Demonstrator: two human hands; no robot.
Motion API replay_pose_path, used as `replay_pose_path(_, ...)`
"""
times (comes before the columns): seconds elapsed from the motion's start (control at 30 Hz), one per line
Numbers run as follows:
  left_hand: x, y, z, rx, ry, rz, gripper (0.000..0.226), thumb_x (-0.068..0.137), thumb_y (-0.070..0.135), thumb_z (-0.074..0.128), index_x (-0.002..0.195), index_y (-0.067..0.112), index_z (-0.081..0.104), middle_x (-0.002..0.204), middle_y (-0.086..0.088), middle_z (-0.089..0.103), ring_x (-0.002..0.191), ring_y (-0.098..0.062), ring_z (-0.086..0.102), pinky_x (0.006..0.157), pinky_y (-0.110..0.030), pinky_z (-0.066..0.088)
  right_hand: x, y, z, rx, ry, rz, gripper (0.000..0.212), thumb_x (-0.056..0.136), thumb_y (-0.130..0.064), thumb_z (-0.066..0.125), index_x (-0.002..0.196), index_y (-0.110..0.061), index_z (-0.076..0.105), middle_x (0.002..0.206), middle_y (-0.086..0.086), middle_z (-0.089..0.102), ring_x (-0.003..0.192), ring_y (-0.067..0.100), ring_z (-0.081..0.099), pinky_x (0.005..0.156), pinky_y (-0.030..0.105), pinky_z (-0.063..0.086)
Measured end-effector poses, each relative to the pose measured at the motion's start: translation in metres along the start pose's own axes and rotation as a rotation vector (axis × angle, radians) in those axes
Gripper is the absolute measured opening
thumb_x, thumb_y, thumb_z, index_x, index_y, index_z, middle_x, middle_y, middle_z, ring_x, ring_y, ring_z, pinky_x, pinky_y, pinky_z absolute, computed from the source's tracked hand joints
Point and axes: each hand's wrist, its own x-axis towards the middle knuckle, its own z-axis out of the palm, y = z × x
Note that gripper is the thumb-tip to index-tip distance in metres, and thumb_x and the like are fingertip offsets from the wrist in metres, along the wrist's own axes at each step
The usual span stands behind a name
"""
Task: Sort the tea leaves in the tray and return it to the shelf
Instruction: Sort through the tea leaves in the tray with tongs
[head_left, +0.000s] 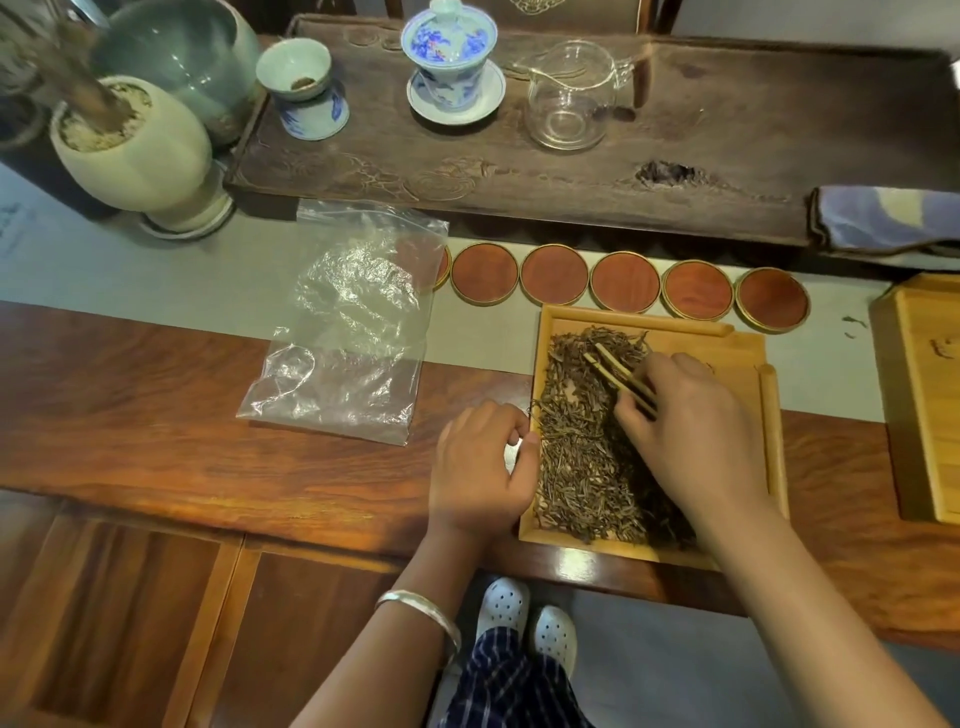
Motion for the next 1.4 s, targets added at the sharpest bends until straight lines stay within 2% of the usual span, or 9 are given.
replay_pose_path(0.17,0.0,0.0,-0.001,0.001,-0.009,-0.003,0.006,0.082,0.026,0.057,0.083,0.02,0.058,0.078,0.006,0.054,0.075,-0.016,0.049,0.067,-0.03,0.033,0.006,-0.003,-0.003,0.013,0.014,-0.004,0.016,0.087,-0.024,0.061,0.093,-0.01,0.06,0.084,0.005,0.058,0.07,0.027,0.057,0.051,0.035,0.048)
replay_pose_path(0.53,0.0,0.0,-0.001,-0.002,0.0,0.011,0.007,0.082,0.024,0.057,0.082,0.018,0.059,0.077,0.005,0.054,0.075,-0.017,0.049,0.067,-0.032,0.036,0.005,-0.002,0.003,0.024,0.039,-0.004,0.018,0.088,-0.026,0.061,0.092,-0.009,0.062,0.083,0.005,0.06,0.069,0.027,0.058,0.048,0.029,0.041)
replay_pose_path(0.7,-0.001,0.0,-0.001,-0.004,0.004,0.027,0.01,0.083,0.027,0.054,0.082,0.018,0.059,0.077,0.006,0.053,0.074,-0.017,0.049,0.067,-0.031,0.035,0.007,-0.007,0.004,0.029,0.0,0.012,0.02,0.09,-0.029,0.058,0.095,-0.01,0.061,0.088,0.006,0.06,0.075,0.027,0.057,0.054,0.031,0.043)
replay_pose_path(0.83,0.0,-0.002,0.0,-0.016,0.01,0.032,0.008,0.084,0.025,0.055,0.082,0.018,0.058,0.077,0.009,0.05,0.074,-0.016,0.048,0.067,-0.033,0.037,-0.008,-0.01,-0.006,0.074,0.023,-0.015,0.018,0.087,-0.027,0.061,0.093,-0.01,0.062,0.083,0.004,0.058,0.068,0.024,0.056,0.049,0.028,0.041)
replay_pose_path(0.97,0.001,-0.003,0.001,-0.017,0.014,0.042,0.007,0.085,0.025,0.056,0.081,0.019,0.056,0.077,0.012,0.046,0.074,-0.017,0.048,0.067,-0.034,0.039,-0.039,-0.019,-0.008,0.081,-0.077,-0.071,0.015,0.087,-0.029,0.06,0.09,-0.015,0.061,0.08,-0.002,0.055,0.065,0.018,0.056,0.048,0.033,0.049)
replay_pose_path(1.07,0.001,-0.004,0.002,-0.009,0.016,0.06,0.01,0.085,0.028,0.052,0.08,0.02,0.055,0.076,0.013,0.044,0.073,-0.016,0.047,0.066,-0.033,0.038,-0.049,-0.019,-0.005,0.061,-0.117,-0.049,0.017,0.089,-0.03,0.058,0.092,-0.014,0.061,0.083,-0.001,0.056,0.069,0.019,0.058,0.05,0.036,0.051)
replay_pose_path(1.2,0.0,-0.004,0.002,-0.005,0.03,0.061,0.011,0.085,0.03,0.05,0.081,0.021,0.055,0.076,0.013,0.043,0.071,-0.013,0.042,0.065,-0.032,0.036,-0.058,-0.022,-0.007,0.062,-0.079,-0.025,0.013,0.087,-0.025,0.062,0.09,-0.013,0.062,0.079,-0.001,0.057,0.063,0.018,0.056,0.045,0.032,0.048)
replay_pose_path(1.3,0.0,-0.003,0.002,-0.004,0.03,0.051,0.012,0.086,0.03,0.05,0.081,0.021,0.055,0.076,0.014,0.042,0.071,-0.01,0.039,0.066,-0.03,0.031,-0.069,-0.023,-0.007,0.084,-0.105,0.001,0.012,0.089,-0.025,0.06,0.092,-0.014,0.063,0.08,-0.003,0.056,0.065,0.015,0.055,0.048,0.03,0.048)
replay_pose_path(1.4,-0.001,-0.002,0.001,-0.008,0.02,0.048,0.009,0.086,0.026,0.053,0.08,0.021,0.054,0.075,0.014,0.041,0.072,-0.011,0.039,0.066,-0.029,0.03,-0.083,-0.009,-0.017,0.202,-0.018,0.088,0.013,0.085,-0.024,0.065,0.095,-0.016,0.065,0.081,-0.006,0.058,0.064,0.012,0.056,0.048,0.028,0.048)
